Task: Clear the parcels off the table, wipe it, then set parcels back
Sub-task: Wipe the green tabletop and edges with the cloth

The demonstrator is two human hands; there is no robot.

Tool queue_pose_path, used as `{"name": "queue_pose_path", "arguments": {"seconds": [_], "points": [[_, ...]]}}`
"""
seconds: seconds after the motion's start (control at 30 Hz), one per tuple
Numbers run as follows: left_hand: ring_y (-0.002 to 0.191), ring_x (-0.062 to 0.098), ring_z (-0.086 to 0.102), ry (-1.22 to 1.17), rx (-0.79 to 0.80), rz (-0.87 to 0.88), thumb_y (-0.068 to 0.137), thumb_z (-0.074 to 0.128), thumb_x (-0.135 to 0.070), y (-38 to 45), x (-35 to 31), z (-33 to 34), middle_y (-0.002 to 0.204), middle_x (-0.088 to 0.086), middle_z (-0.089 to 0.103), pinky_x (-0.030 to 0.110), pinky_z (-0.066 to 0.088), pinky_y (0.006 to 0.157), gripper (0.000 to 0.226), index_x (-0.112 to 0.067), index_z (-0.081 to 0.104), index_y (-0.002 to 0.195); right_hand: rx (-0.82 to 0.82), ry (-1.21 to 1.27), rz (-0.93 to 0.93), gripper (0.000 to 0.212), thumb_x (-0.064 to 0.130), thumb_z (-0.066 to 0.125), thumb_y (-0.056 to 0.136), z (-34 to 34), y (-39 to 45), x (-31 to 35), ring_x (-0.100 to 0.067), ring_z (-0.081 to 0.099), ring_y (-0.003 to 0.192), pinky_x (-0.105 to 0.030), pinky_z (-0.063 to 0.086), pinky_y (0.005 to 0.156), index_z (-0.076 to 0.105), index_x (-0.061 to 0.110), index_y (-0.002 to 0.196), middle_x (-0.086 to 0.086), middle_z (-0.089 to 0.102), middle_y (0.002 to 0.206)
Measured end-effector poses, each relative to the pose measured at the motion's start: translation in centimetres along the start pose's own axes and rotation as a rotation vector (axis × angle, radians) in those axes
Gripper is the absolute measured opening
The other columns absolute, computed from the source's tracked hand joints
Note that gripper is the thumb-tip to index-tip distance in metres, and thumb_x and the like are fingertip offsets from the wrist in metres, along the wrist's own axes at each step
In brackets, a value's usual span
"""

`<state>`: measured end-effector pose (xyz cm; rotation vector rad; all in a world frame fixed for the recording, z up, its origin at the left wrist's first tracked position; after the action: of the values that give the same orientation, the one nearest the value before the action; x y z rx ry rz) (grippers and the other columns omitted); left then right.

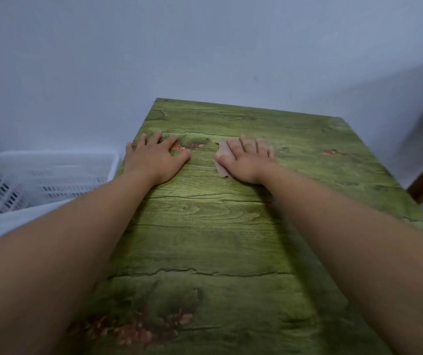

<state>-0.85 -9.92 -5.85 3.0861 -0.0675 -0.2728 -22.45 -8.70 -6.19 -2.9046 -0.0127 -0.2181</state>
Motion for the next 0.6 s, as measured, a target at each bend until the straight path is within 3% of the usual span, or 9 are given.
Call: {"name": "queue_pose_path", "arguments": {"seconds": [0.6], "points": [[0.149,0.029,0.011,-0.019,0.008,0.026,0.088,0.02,-0.076,-0.3,0.1,-0.2,0.163,0.0,0.015,0.054,0.009,0.117,0.073,-0.041,0.022,0.152,0.029,0.03,0.053,0.071,0.073,0.016,0.093,0.9,-6.1,-4.7,-0.027,-0.019,0.15,-0.05,-0.013,0.118,-0.005,0.043,0.154,0.008,-0.017,0.164]]}}
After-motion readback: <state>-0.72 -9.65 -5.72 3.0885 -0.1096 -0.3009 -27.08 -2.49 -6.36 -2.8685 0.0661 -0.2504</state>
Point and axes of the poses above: each hand's wrist, its own y-axis towards the middle knuckle, its own z-axis out of the palm, x = y × z, the point moved 7 cm from there along y, towards the middle knuckle
